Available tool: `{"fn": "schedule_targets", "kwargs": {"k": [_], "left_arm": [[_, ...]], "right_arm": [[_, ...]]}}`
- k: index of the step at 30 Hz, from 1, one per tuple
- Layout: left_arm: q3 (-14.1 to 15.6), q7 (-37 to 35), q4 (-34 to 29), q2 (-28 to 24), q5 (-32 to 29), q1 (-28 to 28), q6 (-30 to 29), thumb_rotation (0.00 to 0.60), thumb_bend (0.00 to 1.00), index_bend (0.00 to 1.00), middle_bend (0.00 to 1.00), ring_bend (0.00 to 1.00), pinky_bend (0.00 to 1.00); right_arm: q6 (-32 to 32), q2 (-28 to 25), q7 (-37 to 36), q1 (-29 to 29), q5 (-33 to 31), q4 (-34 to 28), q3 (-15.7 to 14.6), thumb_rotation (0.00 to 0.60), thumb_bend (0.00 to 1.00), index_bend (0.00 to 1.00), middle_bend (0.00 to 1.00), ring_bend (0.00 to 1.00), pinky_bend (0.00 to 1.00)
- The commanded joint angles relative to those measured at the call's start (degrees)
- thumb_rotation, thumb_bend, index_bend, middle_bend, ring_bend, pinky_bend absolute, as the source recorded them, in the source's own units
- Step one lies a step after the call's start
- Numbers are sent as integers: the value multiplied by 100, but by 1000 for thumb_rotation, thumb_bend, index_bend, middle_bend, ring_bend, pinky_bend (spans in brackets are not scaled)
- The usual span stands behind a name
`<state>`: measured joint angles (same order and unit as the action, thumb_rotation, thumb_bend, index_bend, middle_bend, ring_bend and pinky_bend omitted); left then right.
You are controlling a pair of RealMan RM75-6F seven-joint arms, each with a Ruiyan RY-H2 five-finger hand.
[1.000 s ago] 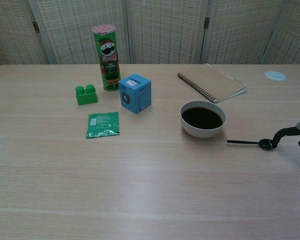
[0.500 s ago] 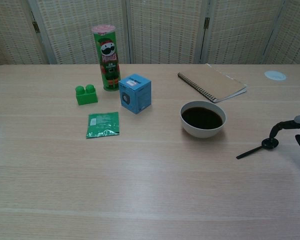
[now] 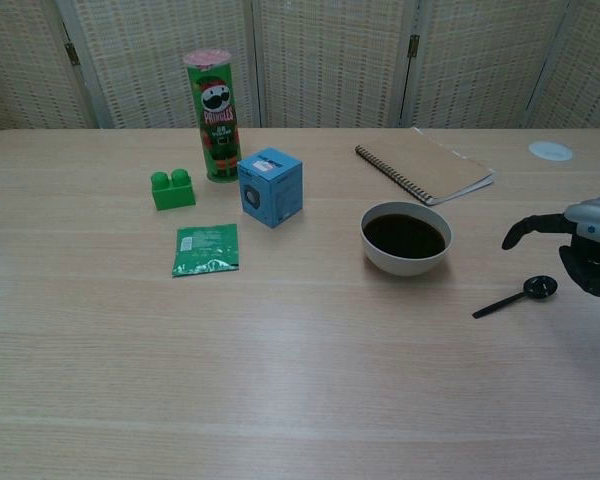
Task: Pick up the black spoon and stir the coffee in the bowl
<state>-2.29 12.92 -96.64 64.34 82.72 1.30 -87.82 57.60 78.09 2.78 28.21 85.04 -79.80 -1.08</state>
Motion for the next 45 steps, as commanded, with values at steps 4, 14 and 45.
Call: {"fn": "schedule_targets", "kwargs": {"k": [4,14,45], "left_arm": [[13,-56,30,-7,-5,-44,-47,600,235,209,226,213,191],[20,-130,73,1,51,-50,-62,600,235,209,226,213,191],[29,-190,123,13,44,-72,-45,600,235,209,224,213,191]], "right_arm": [[-36,-121,177,30,44,-439,-20,600,41,239,721,760,964],[123,-201,-132,-74,67,-801,-28,600,0,240,688,722,870],[-60,129,1163,82,-210,-213,162,600,213,415,998,1000,1000]]}}
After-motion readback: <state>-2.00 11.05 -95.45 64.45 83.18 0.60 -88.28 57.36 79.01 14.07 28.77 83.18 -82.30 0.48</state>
